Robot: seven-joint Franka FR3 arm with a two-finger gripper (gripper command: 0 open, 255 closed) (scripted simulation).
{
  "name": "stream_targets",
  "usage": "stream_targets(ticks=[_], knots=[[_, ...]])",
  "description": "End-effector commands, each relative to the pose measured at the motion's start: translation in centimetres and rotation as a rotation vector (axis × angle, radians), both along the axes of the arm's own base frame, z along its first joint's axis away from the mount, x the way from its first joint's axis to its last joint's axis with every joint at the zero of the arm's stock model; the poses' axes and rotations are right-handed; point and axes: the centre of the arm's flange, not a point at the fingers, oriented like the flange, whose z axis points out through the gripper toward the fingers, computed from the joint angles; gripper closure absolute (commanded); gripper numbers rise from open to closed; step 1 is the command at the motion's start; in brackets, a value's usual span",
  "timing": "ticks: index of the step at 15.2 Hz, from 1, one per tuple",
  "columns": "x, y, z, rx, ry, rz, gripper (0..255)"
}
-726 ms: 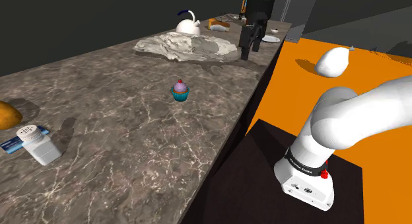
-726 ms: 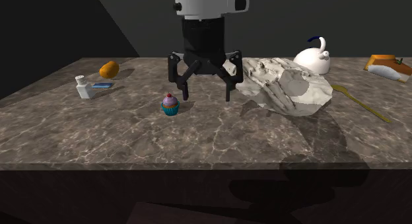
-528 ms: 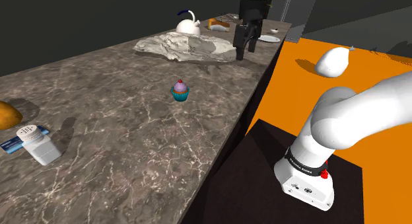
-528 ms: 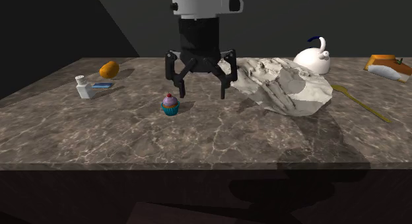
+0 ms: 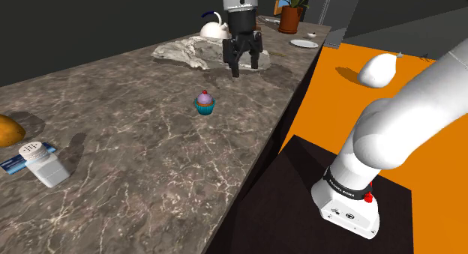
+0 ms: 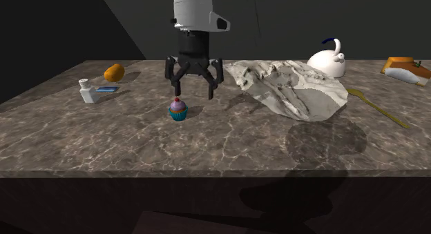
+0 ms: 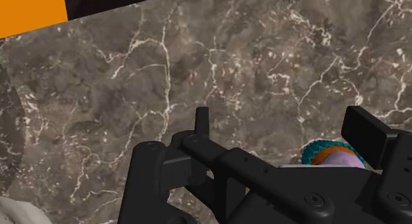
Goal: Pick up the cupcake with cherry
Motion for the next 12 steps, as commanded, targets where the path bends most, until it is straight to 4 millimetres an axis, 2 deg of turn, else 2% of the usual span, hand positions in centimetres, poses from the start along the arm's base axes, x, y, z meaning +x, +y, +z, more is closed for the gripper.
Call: stream_targets(ticks=[1,10,12], knots=[[2.7,1.4,-1.2,0.008,0.047,-0.027,0],[13.8,6.8,-7.8,0.044,0.248,-0.142,0],[14.3,7.0,-8.7,0.046,0.258,-0.148,0]])
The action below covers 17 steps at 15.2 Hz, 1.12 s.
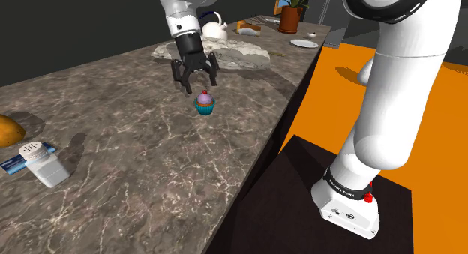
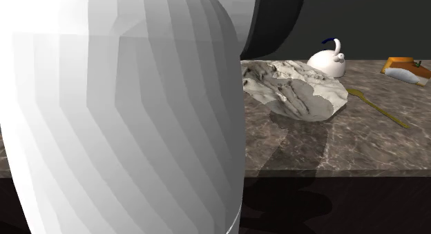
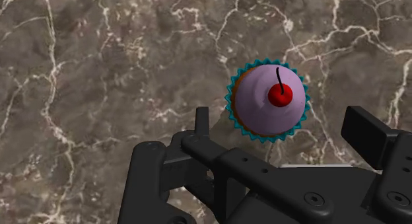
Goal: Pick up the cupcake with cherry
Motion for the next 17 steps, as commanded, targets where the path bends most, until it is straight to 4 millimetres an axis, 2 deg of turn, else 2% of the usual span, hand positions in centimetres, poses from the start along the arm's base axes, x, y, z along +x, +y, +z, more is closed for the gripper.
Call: stream_targets(ticks=[1,6,8,9,17], knots=[[0.4,0.2,-1.2,0.001,0.008,-0.005,0],[0.4,0.2,-3.8,0.001,0.008,-0.005,0],[0.4,0.2,-4.1,0.001,0.008,-0.005,0],[0.3,0.2,-4.1,0.001,0.008,-0.005,255],[0.3,0.2,-4.2,0.001,0.008,-0.005,255]])
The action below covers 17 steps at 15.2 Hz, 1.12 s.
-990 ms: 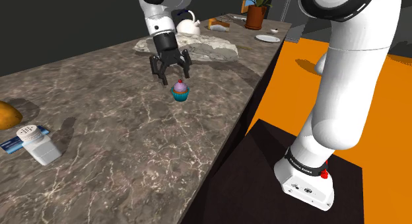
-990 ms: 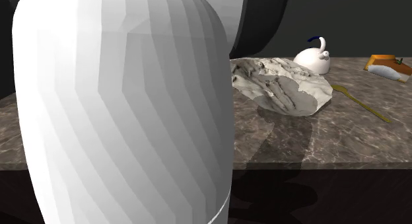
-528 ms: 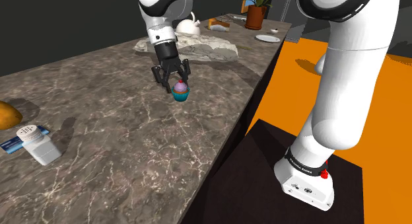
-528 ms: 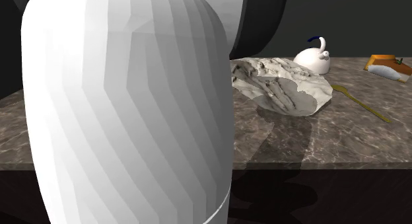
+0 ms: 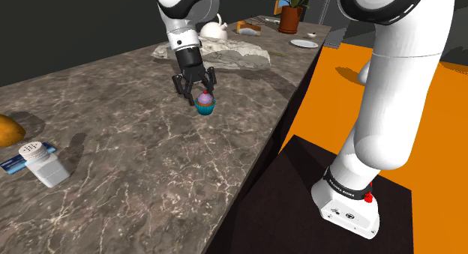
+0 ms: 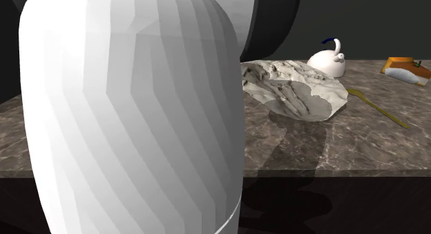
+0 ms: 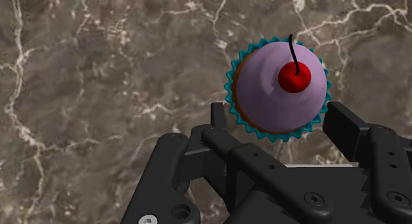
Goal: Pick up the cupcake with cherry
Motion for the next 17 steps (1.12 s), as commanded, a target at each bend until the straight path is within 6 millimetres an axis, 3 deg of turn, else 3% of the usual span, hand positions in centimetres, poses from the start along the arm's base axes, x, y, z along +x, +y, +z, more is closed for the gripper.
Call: stream_targets(ticks=[1,17], knots=[[0.1,0.1,-0.1,-0.001,0.004,0.001,255],[0.1,0.1,7.9,-0.001,0.004,0.001,255]])
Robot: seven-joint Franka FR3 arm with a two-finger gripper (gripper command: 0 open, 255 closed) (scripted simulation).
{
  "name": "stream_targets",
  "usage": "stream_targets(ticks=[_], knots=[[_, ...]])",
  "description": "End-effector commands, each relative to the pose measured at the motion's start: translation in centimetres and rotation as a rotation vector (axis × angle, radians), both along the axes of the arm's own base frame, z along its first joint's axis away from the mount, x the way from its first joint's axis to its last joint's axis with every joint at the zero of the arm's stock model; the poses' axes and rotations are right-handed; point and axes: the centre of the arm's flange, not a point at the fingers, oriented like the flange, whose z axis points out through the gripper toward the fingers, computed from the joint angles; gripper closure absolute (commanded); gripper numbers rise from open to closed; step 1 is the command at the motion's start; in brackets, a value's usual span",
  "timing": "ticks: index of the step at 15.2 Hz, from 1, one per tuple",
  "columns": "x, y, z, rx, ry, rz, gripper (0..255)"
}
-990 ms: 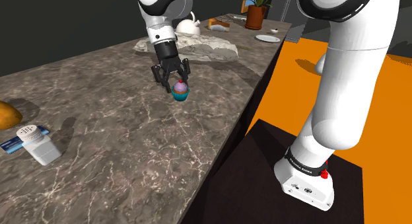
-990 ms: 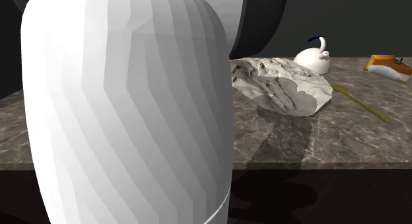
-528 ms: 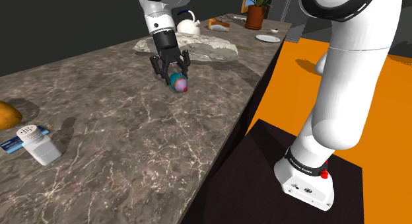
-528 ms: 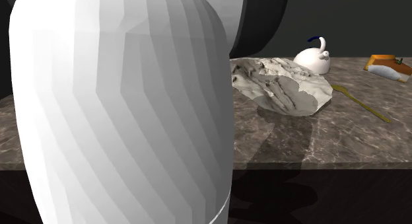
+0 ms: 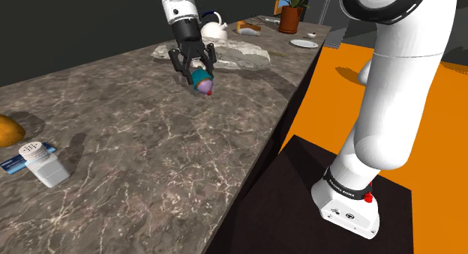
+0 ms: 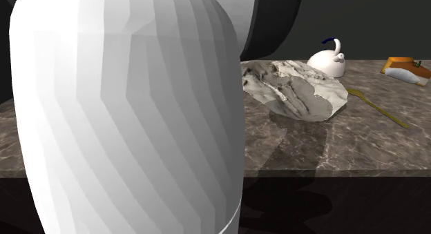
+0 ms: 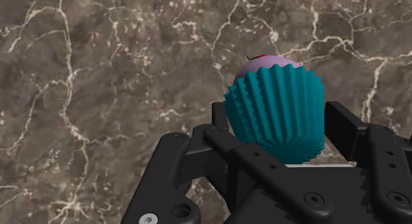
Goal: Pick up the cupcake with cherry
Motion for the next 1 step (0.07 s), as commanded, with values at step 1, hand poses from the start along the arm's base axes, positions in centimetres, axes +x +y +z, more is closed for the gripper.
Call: stream_targets(ticks=[1], knots=[[-0.06,0.02,0.33,0.0,0.0,0.0,255]])
